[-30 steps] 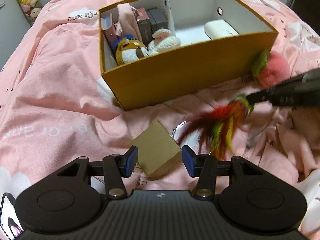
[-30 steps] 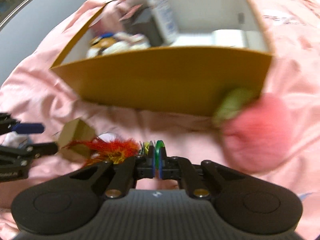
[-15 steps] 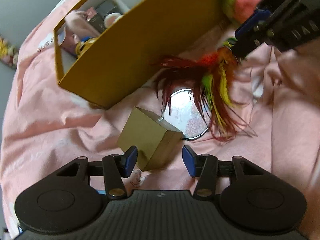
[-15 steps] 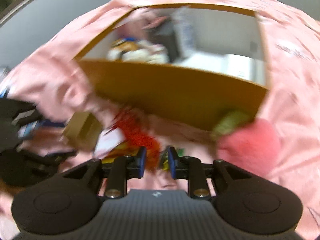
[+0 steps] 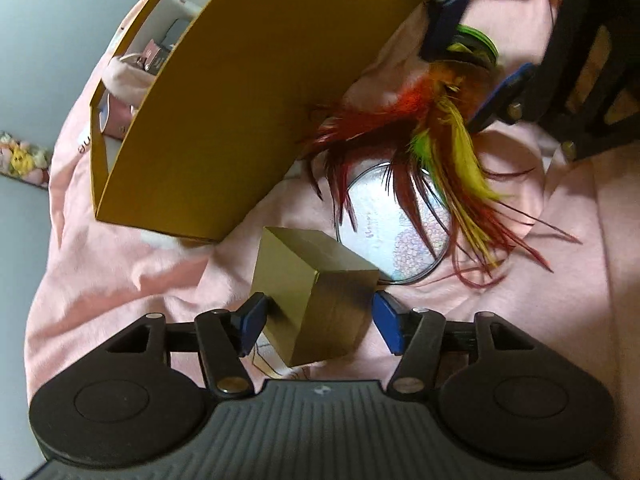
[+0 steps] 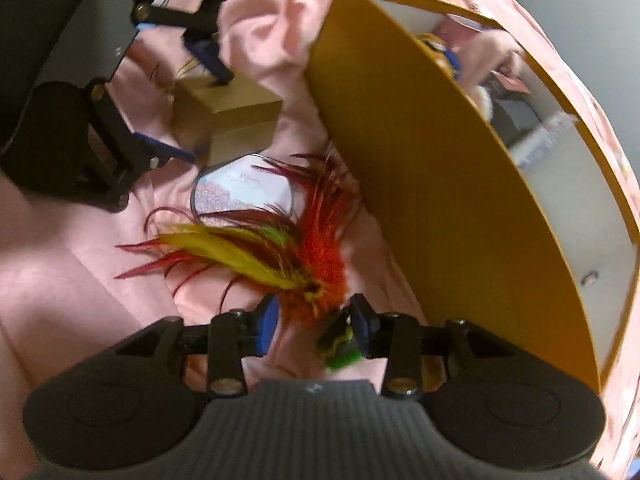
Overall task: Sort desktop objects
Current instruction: 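Grasp the small gold box with the left tool while the right tool holds the feather toy, then lift the gold box and feather toy toward the box with both tools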
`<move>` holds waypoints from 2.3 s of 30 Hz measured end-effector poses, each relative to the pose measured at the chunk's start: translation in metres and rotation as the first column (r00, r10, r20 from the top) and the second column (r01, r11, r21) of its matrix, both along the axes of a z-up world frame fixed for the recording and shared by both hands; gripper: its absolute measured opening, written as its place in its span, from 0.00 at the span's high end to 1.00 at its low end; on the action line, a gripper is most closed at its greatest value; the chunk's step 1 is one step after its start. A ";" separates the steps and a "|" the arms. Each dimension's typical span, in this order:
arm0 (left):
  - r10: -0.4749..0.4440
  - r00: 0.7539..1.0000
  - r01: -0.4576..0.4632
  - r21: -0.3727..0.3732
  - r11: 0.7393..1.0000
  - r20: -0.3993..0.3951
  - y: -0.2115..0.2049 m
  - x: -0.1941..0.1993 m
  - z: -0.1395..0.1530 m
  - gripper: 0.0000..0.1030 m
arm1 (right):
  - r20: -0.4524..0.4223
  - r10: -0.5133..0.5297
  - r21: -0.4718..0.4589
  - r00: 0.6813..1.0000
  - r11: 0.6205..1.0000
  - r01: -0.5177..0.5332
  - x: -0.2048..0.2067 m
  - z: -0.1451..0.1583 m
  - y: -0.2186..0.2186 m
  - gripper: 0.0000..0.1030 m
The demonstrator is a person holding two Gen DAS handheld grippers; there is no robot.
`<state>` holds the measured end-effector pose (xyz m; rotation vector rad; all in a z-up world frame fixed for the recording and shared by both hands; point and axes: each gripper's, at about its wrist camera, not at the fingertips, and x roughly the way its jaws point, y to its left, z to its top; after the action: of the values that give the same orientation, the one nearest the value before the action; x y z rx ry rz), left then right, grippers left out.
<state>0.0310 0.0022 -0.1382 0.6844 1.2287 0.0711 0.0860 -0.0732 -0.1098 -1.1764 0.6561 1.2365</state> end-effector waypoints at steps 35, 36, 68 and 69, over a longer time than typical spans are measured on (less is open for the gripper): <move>0.484 0.872 -0.355 -0.769 0.532 -0.067 0.086 0.010 0.046 0.46 | -0.516 -0.455 0.163 0.726 0.780 0.604 0.065 0.018 -0.046 0.86; 0.492 0.868 -0.367 -0.761 0.535 -0.072 0.087 0.011 0.045 0.46 | -0.514 -0.461 0.160 0.723 0.777 0.609 0.065 0.016 -0.046 0.86; 0.464 0.885 -0.247 -0.820 0.516 0.026 0.082 0.002 0.109 0.50 | -0.574 -0.411 0.318 0.708 0.685 0.655 0.068 0.081 -0.073 0.91; 0.454 0.889 -0.218 -0.818 0.532 0.058 0.079 0.007 0.118 0.50 | -0.570 -0.403 0.335 0.716 0.682 0.651 0.068 0.090 -0.077 0.91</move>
<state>0.0381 0.0809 -0.0199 -0.3758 0.9693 -0.0673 0.1538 -0.1499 -0.0201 -0.1752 0.8729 1.0580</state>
